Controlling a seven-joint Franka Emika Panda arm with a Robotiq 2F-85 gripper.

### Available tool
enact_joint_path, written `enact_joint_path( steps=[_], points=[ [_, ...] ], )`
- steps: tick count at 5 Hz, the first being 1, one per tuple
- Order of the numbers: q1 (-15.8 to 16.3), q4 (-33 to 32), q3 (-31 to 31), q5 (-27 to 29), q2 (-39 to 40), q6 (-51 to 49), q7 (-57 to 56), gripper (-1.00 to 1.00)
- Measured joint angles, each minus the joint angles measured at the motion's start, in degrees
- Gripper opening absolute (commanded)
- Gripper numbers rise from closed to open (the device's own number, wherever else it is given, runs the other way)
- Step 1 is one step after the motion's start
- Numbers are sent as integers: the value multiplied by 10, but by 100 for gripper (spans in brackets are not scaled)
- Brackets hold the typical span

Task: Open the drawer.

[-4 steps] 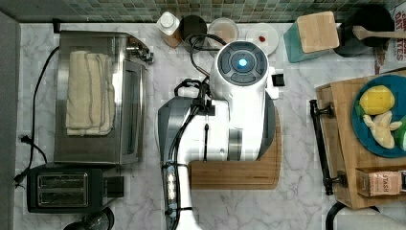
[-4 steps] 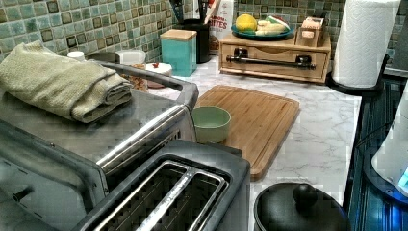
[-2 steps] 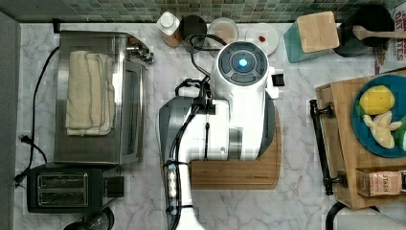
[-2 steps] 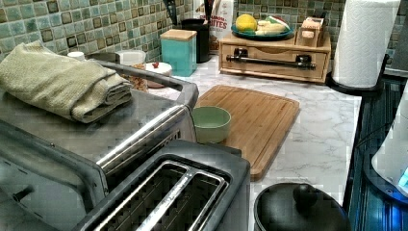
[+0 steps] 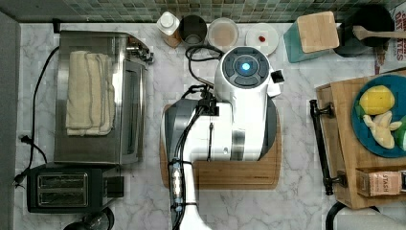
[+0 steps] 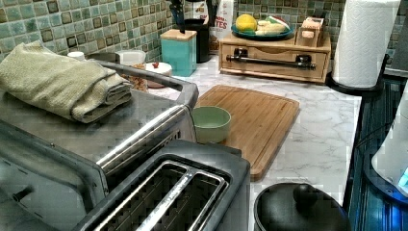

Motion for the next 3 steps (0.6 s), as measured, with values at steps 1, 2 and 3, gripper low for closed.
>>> enact_joint_path(
  steps=[1, 2, 3],
  points=[
    [0, -25, -9, -27, 0, 32, -114, 100],
    [-14, -57, -12, -40, 0, 110, -223, 100],
    [-27, -95, -28, -48, -6, 169, -304, 100]
  ],
)
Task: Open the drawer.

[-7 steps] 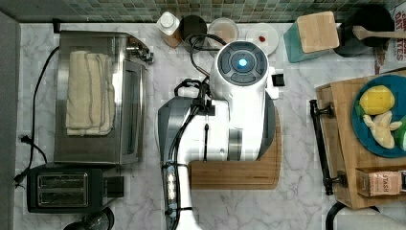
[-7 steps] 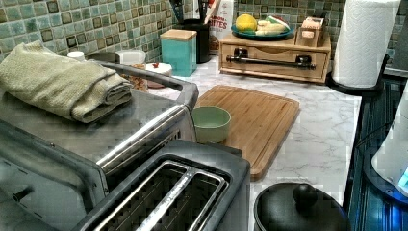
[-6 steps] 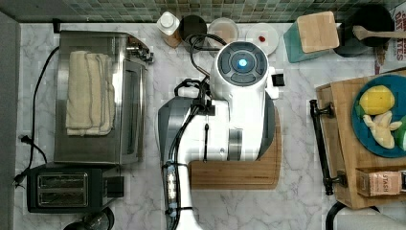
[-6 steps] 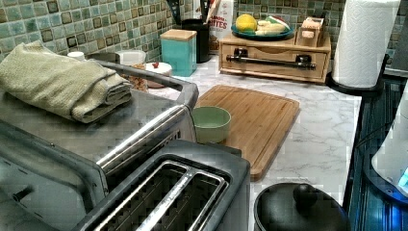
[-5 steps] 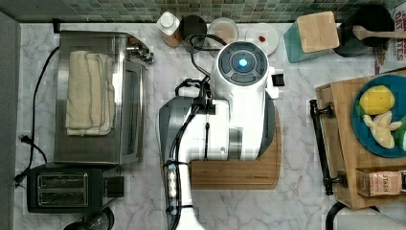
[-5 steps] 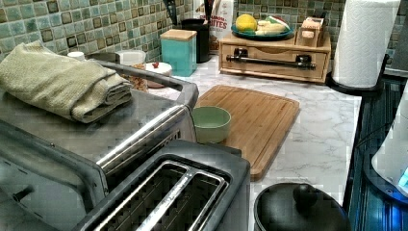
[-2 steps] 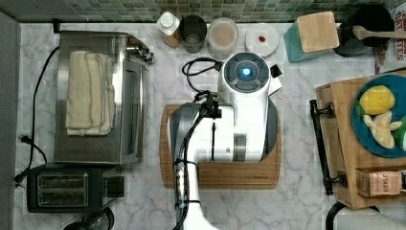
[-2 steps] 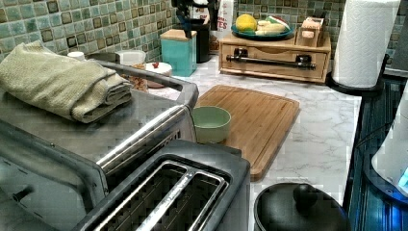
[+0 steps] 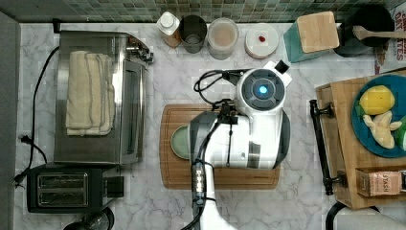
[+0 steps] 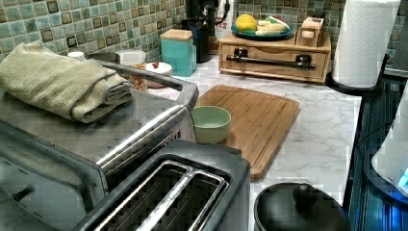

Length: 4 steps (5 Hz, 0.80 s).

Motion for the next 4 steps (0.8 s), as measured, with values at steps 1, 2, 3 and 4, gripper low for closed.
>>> enact_joint_path(
  steps=[1, 2, 3, 4],
  points=[
    [-37, -41, -7, -9, -17, 13, -19, 100],
    [-69, -82, -22, -31, -32, 55, -19, 100],
    [-96, -107, -33, -35, -38, 99, -67, 100],
    [-111, -119, -54, -35, -35, 128, -130, 100]
  ],
)
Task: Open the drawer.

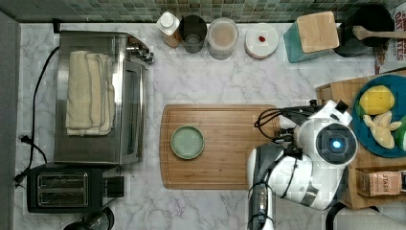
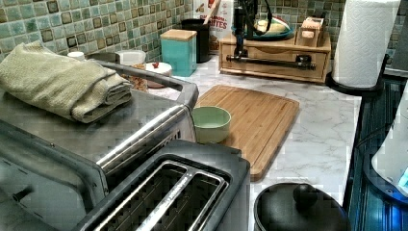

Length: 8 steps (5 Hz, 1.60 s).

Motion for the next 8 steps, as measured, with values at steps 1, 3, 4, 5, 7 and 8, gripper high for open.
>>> enact_joint_path(
  steps=[1, 3, 4, 5, 7, 8],
  points=[
    [-1, -6, -33, -15, 1, 35, -25, 100],
    [-30, -11, -43, -18, 8, 84, -88, 100],
    [-37, -12, -41, -18, 18, 103, -91, 100],
    [-36, -22, -44, -6, 20, 103, -91, 100],
    [-39, -34, -46, -6, 24, 122, -91, 100],
    [-38, -34, -47, -2, 34, 132, -91, 100]
  ],
)
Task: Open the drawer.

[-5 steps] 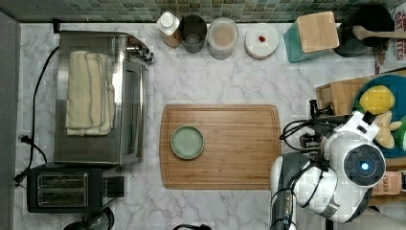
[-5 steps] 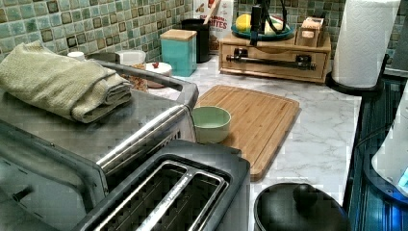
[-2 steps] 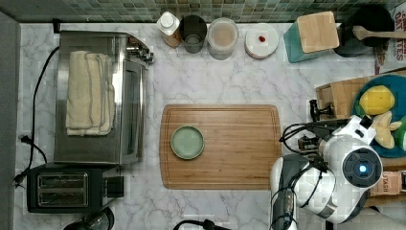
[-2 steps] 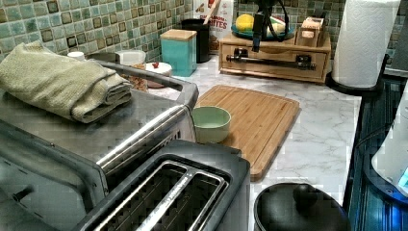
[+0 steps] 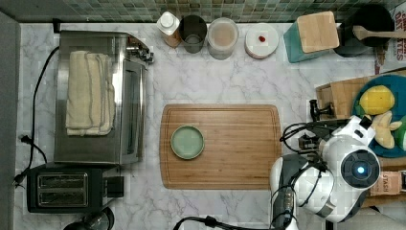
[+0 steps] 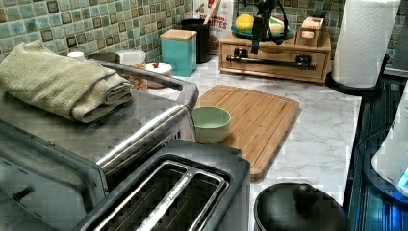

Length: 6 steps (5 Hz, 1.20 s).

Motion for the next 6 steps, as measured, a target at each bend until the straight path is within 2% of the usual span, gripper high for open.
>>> enact_joint_path(
  steps=[4, 5, 6],
  points=[
    [-5, -32, -8, 3, 68, 60, 1, 100],
    [-8, -53, -8, 3, 82, 119, 1, 100],
    [-8, -56, -7, 3, 76, 104, -1, 100]
  ],
)
